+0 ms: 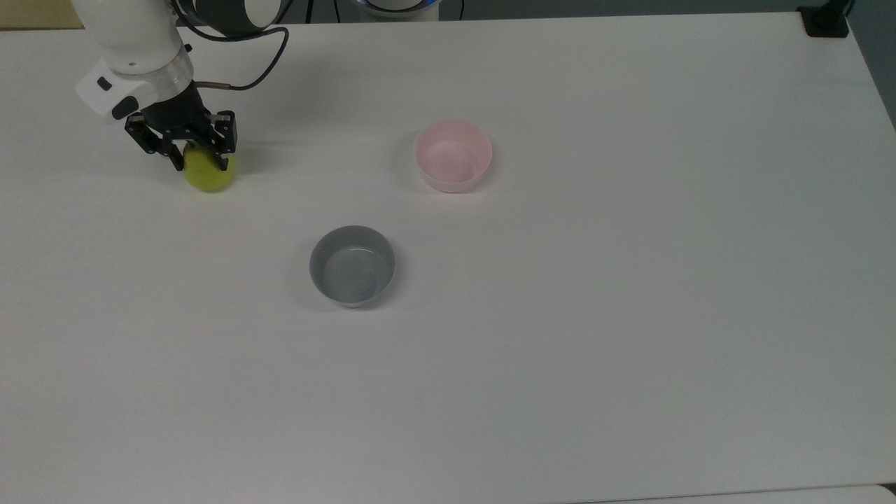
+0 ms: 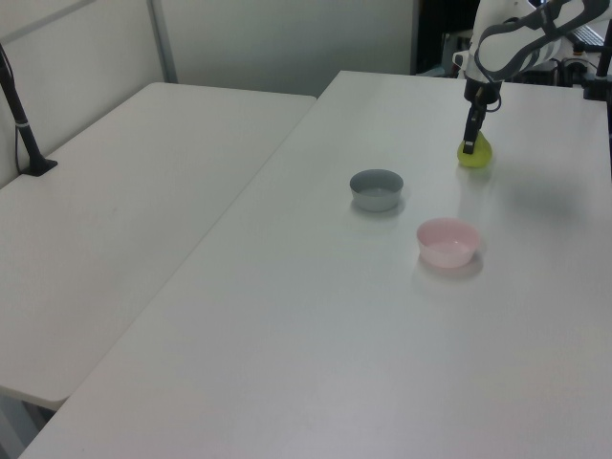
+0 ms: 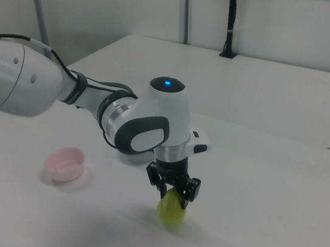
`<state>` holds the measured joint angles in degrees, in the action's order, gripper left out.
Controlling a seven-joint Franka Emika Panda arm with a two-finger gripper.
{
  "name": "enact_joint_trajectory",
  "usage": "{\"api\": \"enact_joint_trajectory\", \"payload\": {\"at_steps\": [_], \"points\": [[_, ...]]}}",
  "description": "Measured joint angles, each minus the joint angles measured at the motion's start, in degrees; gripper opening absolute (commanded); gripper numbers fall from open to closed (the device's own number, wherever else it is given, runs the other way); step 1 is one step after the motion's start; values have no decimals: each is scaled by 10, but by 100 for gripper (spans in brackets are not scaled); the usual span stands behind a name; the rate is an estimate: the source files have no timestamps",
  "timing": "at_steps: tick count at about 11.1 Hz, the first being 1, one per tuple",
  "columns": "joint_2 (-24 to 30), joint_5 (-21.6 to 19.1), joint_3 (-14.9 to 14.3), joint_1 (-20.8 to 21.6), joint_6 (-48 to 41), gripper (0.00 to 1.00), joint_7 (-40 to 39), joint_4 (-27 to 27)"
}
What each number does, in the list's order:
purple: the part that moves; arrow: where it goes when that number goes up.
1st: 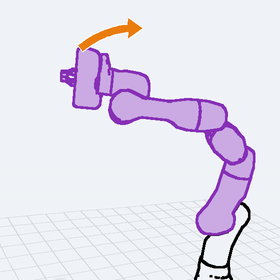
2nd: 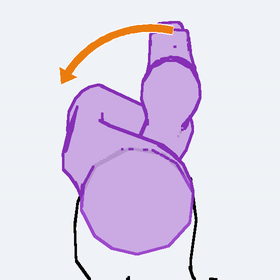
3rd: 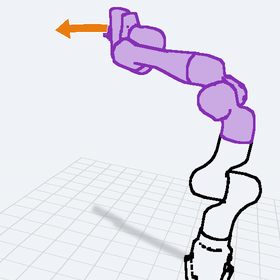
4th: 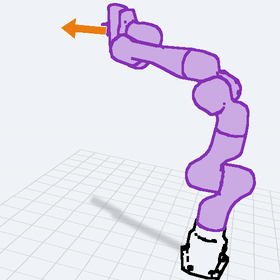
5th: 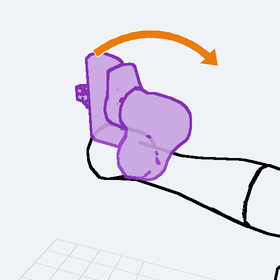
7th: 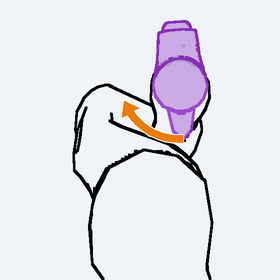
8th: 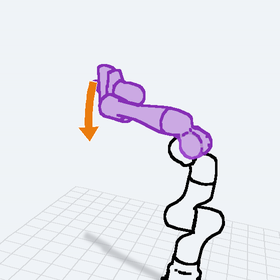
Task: Place the pear in the bowl
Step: 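Close the gripper around the pear, then lift the pear and carry it over the pink bowl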
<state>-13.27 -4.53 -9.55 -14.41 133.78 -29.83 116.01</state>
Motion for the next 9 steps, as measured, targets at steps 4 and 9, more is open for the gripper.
{"api": "enact_joint_trajectory", "payload": {"at_steps": [4,9], "points": [[29,0,9,7,-66,0,0,-26],[87,37,127,18,-238,0,109,-85]]}}
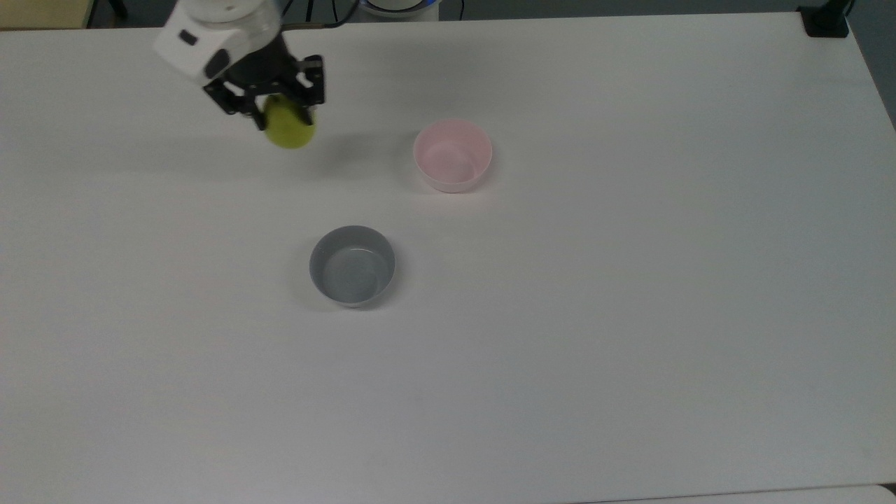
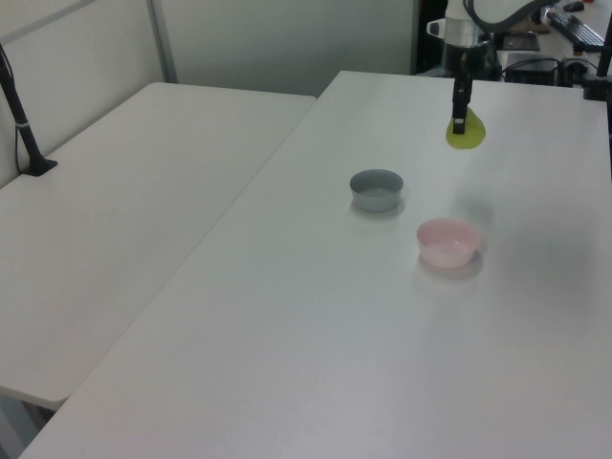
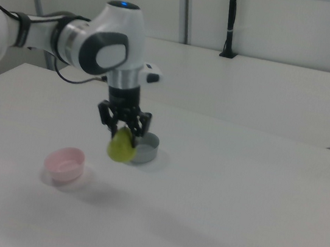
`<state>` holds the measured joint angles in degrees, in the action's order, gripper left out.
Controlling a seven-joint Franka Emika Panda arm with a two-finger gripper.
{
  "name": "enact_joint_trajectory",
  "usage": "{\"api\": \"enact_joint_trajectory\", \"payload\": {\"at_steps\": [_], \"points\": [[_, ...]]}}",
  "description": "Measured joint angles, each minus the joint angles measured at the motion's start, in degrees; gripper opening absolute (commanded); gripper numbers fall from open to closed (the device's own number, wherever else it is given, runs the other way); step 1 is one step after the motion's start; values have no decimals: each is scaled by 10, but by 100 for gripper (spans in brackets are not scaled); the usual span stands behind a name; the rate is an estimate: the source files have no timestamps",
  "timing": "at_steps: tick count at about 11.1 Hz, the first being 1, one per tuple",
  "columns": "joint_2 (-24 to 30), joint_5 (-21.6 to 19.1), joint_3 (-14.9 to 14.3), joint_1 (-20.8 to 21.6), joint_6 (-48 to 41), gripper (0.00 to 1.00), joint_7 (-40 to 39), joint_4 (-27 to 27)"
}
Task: Place the pear in the bowl
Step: 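Lift the pear and carry it over the pink bowl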
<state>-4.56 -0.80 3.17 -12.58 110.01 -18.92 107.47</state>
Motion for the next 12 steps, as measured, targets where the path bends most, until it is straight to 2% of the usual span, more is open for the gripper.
{"api": "enact_joint_trajectory", "payload": {"at_steps": [3,7,9,12], "points": [[20,1,88,0,-84,0,88,-28],[48,2,180,1,-103,0,197,-19],[48,5,201,1,-56,0,235,17],[45,19,214,3,77,0,271,102]]}}
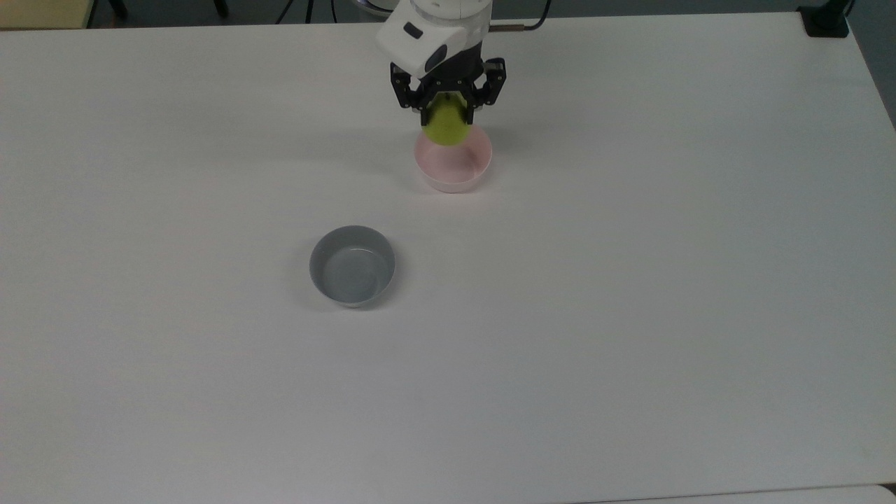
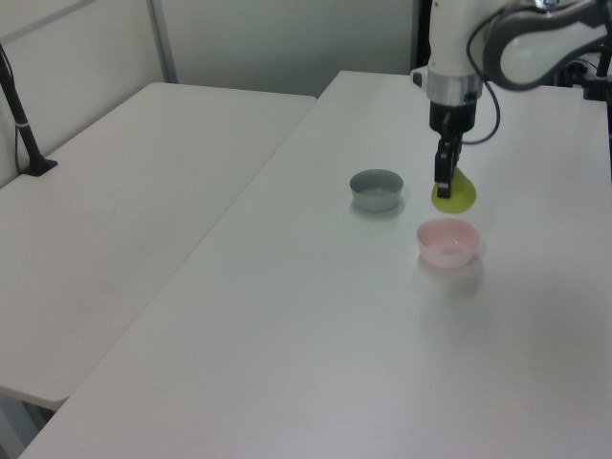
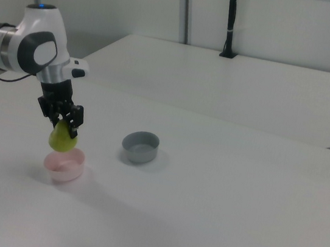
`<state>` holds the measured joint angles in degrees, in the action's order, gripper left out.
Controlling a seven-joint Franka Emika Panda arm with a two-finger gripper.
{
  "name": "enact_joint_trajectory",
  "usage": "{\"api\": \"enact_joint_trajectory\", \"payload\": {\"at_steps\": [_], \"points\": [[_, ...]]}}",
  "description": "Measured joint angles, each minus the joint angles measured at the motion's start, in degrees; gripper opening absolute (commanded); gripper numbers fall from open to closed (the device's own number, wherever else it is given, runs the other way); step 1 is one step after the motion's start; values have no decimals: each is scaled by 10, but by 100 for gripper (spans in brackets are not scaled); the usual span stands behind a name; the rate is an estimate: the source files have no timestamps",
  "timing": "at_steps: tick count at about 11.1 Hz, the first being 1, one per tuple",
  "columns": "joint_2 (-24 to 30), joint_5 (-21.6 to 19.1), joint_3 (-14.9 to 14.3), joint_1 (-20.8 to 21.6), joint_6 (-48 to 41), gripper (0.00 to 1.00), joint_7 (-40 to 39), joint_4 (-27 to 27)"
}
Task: Place the pear in the bowl
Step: 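Lower the pear into the pink bowl and open the gripper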
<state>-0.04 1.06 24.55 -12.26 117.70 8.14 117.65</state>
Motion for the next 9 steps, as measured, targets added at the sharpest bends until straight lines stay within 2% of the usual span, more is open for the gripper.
{"api": "enact_joint_trajectory", "payload": {"at_steps": [3,9], "points": [[-2,12,0,5,51,0,12,33],[-45,38,0,22,81,0,38,39]]}}
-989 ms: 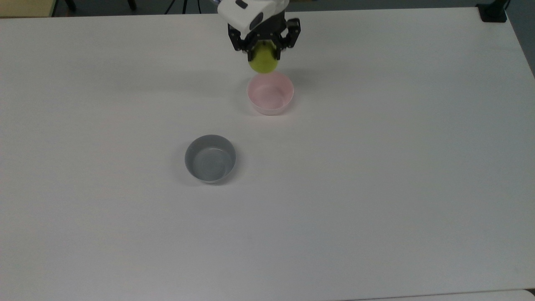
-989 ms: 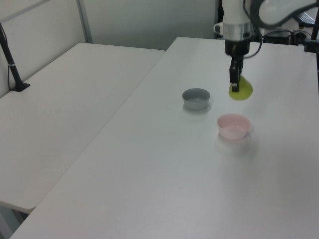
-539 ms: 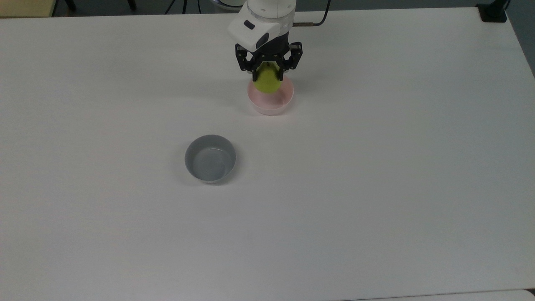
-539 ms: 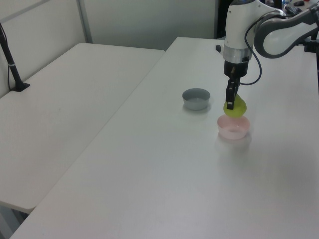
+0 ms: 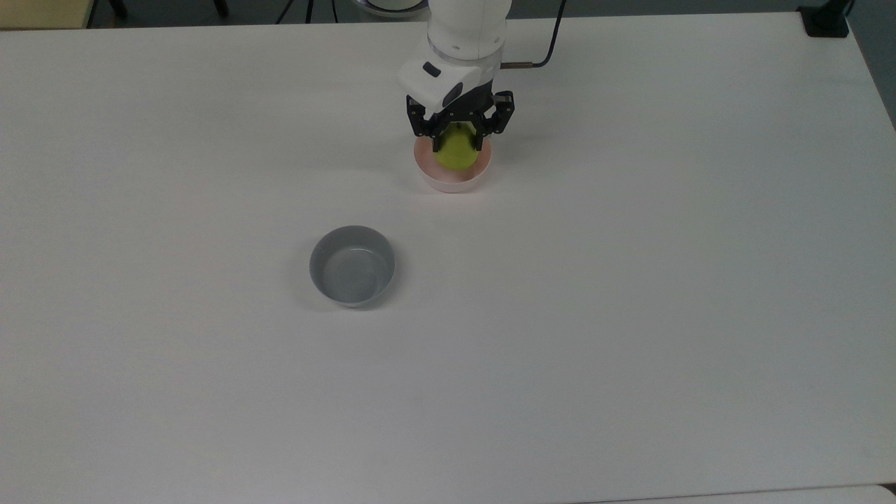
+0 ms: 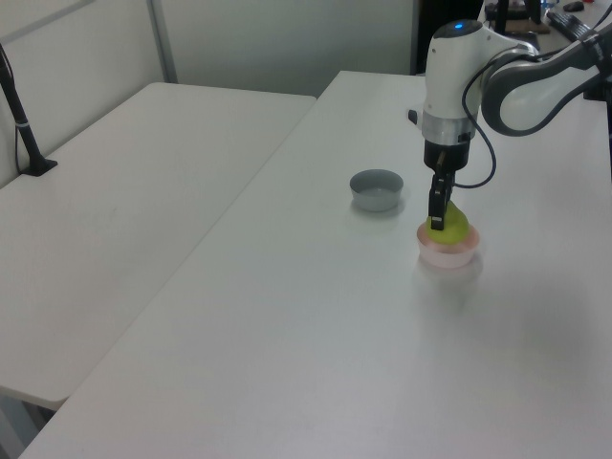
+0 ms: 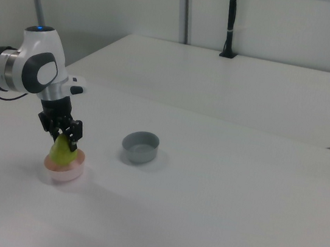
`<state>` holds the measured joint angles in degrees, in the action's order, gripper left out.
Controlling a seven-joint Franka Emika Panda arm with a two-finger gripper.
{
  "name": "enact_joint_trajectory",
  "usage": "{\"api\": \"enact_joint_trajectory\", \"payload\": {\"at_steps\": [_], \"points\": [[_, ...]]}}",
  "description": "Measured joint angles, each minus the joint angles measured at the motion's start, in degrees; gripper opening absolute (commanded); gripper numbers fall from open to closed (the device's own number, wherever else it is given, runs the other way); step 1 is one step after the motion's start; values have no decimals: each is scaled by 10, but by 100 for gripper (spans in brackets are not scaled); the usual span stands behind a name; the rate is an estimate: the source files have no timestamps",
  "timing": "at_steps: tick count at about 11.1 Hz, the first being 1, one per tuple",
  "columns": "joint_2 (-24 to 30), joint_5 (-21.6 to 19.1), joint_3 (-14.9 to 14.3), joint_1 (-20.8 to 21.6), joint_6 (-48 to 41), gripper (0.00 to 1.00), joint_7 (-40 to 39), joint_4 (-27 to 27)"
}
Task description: Place the pear in the bowl
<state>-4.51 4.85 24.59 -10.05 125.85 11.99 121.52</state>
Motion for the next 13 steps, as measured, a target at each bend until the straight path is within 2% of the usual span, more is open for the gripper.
{"api": "enact_joint_trajectory", "payload": {"at_steps": [2,3,6,9,11,13], "points": [[-14,28,0,1,4,0,23,1],[-23,40,0,1,12,4,35,1],[-36,48,0,1,20,59,47,1],[-36,48,0,1,20,93,52,1],[-35,48,0,1,20,100,54,-1],[-29,48,0,0,2,100,55,-16]]}}
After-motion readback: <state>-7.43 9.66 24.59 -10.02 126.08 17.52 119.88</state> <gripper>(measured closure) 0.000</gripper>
